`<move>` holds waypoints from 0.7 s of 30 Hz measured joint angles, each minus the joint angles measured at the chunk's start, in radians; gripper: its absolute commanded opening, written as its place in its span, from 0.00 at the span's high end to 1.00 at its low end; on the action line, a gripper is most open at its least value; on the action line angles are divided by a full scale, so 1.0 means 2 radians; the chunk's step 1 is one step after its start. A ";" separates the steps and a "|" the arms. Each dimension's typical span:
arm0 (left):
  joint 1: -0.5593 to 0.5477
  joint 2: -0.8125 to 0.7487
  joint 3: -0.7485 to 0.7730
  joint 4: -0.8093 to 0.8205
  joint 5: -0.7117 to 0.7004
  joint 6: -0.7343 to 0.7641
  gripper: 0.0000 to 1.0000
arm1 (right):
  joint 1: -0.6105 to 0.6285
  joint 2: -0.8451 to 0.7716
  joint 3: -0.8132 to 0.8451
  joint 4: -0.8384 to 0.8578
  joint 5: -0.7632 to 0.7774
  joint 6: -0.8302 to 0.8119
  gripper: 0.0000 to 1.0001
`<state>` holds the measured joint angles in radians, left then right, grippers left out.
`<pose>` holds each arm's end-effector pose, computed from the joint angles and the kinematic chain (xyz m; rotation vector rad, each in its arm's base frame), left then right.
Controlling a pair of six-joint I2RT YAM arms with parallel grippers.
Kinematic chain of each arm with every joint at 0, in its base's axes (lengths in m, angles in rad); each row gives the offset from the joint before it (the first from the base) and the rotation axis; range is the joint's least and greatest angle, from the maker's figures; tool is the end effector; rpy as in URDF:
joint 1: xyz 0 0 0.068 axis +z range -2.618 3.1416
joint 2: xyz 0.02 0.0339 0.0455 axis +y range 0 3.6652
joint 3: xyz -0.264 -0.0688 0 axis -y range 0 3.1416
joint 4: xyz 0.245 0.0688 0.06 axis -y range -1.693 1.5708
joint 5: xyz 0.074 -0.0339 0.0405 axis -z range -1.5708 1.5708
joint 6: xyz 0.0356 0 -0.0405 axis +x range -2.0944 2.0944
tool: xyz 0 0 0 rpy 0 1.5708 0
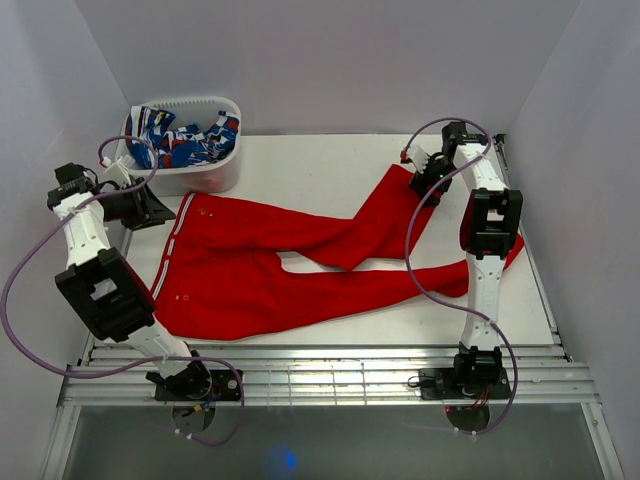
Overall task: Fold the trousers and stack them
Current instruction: Flatten the trousers out
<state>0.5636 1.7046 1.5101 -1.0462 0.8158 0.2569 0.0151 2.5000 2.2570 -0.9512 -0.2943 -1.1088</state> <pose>0.3005 0.1592 0.2936 -0.1967 2.4086 -0.7950 0.5233 0.0182 0.1703 -1.4860 2.2185 0.0734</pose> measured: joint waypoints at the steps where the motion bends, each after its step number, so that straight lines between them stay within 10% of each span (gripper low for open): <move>1: 0.000 -0.006 -0.002 -0.001 0.001 0.002 0.44 | 0.000 -0.004 -0.006 -0.014 0.003 0.004 0.18; 5: 0.000 -0.024 -0.009 -0.002 0.006 0.008 0.44 | -0.008 -0.022 -0.040 -0.053 0.017 0.018 0.28; 10: 0.000 -0.028 -0.034 0.002 0.013 0.012 0.50 | -0.041 -0.078 -0.134 -0.051 0.028 0.044 0.92; 21: -0.043 -0.062 -0.098 0.097 -0.024 0.065 0.57 | -0.158 -0.164 -0.212 -0.139 -0.011 0.132 0.92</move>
<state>0.4782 1.5814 1.3136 -0.8520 0.7685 0.3866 -0.3008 2.1727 1.8324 -1.2285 -0.3168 -0.8455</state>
